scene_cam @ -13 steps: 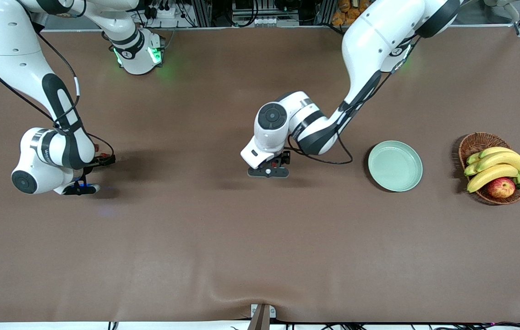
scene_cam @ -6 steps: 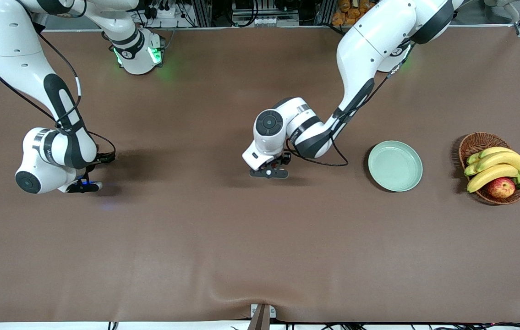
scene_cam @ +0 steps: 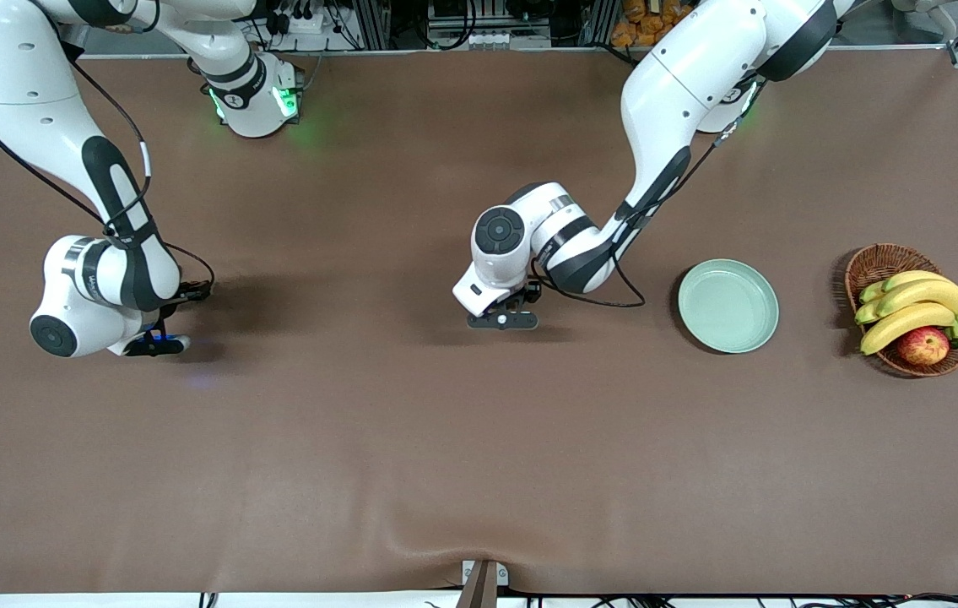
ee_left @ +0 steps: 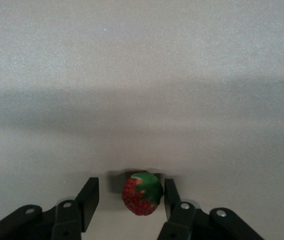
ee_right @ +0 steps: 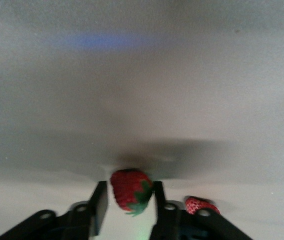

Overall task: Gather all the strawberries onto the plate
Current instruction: 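Grasp the mid-table strawberry with the left gripper while the right gripper grasps another, then carry the strawberry over the plate with the left gripper while the right gripper lifts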

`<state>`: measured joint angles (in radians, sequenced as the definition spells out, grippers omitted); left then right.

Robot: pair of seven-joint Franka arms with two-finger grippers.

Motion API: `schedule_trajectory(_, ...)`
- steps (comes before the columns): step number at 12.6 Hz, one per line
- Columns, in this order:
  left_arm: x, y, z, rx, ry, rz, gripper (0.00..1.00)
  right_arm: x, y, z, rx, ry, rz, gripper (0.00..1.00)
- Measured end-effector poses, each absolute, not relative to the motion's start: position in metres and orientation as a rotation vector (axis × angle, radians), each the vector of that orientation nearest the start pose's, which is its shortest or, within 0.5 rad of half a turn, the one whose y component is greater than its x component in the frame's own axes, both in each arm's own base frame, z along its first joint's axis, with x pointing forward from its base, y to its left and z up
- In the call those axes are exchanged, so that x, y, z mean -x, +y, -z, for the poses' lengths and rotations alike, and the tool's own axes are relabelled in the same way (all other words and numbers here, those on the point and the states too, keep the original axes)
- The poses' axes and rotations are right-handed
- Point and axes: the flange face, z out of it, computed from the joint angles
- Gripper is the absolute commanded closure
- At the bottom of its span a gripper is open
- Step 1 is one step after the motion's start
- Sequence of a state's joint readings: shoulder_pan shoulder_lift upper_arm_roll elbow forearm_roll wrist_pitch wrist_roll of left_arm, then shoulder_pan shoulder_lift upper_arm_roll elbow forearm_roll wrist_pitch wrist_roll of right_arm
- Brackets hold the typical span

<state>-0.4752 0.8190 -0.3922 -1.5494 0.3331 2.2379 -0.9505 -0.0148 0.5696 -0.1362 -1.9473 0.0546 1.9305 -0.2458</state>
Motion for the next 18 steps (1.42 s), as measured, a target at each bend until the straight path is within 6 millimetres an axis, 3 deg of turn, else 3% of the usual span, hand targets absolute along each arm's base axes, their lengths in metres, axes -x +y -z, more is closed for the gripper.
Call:
schedule_trajectory(2, -0.486, -0.499, -0.185, 3.115, 0.038, -0.095, 0.65, -0.542, -0.08, -0.158, 2.936, -0.088, -0.863, 0.75)
schedule_trajectory(4, -0.485, -0.499, -0.185, 3.114, 0.038, -0.096, 1.0, -0.542, -0.08, -0.158, 2.937, -0.088, -0.86, 0.77)
schedule_trajectory(8, -0.486, -0.5, -0.191, 3.106, 0.026, -0.094, 1.0, -0.558, -0.071, -0.168, 2.966, -0.118, -0.793, 0.8)
schedule_trajectory(9, -0.494, -0.494, -0.206, 3.089, 0.002, -0.089, 1.0, -0.568, -0.062, -0.176, 2.98, -0.146, -0.759, 0.82)
schedule_trajectory(10, -0.509, -0.48, -0.233, 3.064, -0.046, -0.076, 1.0, -0.579, -0.049, -0.186, 2.994, -0.182, -0.723, 0.84)
schedule_trajectory(12, -0.546, -0.425, -0.308, 3.007, -0.194, -0.057, 1.0, -0.596, -0.013, -0.204, 2.993, -0.221, -0.646, 0.84)
schedule_trajectory(14, -0.575, -0.35, -0.363, 2.941, -0.3, -0.098, 1.0, -0.606, 0.028, -0.215, 2.922, -0.137, -0.574, 0.84)
schedule_trajectory(16, -0.594, -0.27, -0.377, 2.888, -0.256, -0.208, 1.0, -0.609, 0.075, -0.222, 2.862, -0.097, -0.538, 0.87)
schedule_trajectory(18, -0.611, -0.183, -0.363, 2.884, -0.14, -0.332, 1.0, -0.607, 0.138, -0.231, 2.811, -0.129, -0.517, 0.87)
